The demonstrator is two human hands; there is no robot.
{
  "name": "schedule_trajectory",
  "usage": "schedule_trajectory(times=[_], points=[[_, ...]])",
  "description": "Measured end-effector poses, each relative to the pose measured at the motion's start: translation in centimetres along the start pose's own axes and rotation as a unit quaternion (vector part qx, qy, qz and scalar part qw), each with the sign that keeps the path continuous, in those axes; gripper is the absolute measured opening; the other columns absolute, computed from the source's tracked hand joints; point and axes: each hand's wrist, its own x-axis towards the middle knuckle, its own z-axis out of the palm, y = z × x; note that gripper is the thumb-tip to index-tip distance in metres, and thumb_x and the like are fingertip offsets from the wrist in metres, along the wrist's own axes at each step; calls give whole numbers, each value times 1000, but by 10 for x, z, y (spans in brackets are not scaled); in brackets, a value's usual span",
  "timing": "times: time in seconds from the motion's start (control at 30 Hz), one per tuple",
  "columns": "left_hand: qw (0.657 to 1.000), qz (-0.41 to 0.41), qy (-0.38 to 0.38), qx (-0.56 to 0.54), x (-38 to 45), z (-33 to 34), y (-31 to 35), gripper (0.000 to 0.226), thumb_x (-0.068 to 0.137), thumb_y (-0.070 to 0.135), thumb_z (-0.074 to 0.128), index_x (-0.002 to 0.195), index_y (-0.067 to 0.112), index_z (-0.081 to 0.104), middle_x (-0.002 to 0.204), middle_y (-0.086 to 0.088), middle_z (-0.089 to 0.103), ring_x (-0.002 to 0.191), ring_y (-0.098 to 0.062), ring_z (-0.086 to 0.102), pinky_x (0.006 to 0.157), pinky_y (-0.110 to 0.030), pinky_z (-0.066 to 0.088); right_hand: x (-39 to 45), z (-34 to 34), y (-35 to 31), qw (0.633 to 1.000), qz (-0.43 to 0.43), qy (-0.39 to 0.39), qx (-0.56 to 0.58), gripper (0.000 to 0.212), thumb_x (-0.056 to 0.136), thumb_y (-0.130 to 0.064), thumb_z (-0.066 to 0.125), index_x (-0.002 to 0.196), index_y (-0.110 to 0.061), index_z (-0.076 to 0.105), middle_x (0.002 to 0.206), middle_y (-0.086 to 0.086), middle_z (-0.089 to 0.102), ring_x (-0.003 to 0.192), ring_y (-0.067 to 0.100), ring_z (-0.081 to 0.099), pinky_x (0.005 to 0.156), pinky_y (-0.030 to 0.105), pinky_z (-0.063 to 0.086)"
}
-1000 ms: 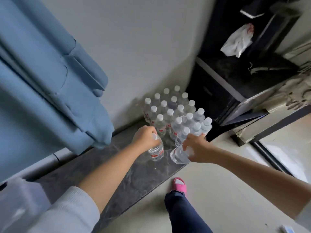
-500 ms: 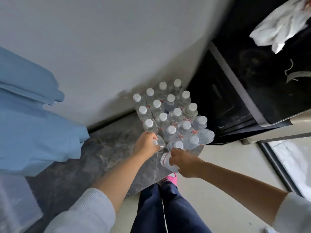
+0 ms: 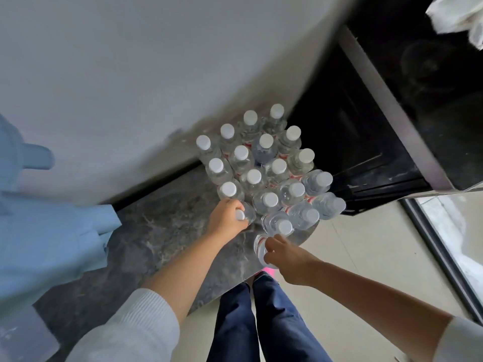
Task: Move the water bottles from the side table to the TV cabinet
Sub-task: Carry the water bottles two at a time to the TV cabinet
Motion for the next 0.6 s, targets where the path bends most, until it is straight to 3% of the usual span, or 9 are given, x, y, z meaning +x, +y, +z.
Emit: schedule_trajectory(times=[0.17,0.23,0.33,0.47,0.6], points=[[998,52,-36,-8,1,-3,-14,38,81,3,65,119,6,60,125,-11,54,115,-23,53,93,-21,38,7,0,-5,1000,2,5,3,40,81,15,46,116,2,58,132,15,42,125,29,36,92,34,43],[997,49,-50,-37,1,-4,-18,42,81,-6,59,122,6,58,124,-14,55,108,-23,56,94,-24,43,8,-1,-10,1000,-5,13,9,37,79,16,48,112,4,60,129,17,45,123,30,39,87,33,44],[994,43,-75,-62,1,-8,-27,44,83,-8,55,125,4,55,124,-14,55,92,-13,52,86,-23,47,14,-1,-13,996,-12,82,-24,30,68,7,67,97,-2,68,115,15,56,110,28,52,75,28,51],[995,26,-74,-67,-3,-11,-41,43,84,-5,56,126,3,54,124,-14,56,90,-13,51,86,-23,46,22,-3,-14,999,39,5,3,39,85,9,45,121,-1,54,135,11,39,127,26,33,94,35,46],[996,9,-55,-65,-10,-13,-53,37,87,-1,53,124,4,57,125,-13,57,106,-23,59,93,-26,45,30,-6,-19,984,138,63,95,33,88,-5,49,120,-5,55,129,13,43,121,26,40,94,31,40]])
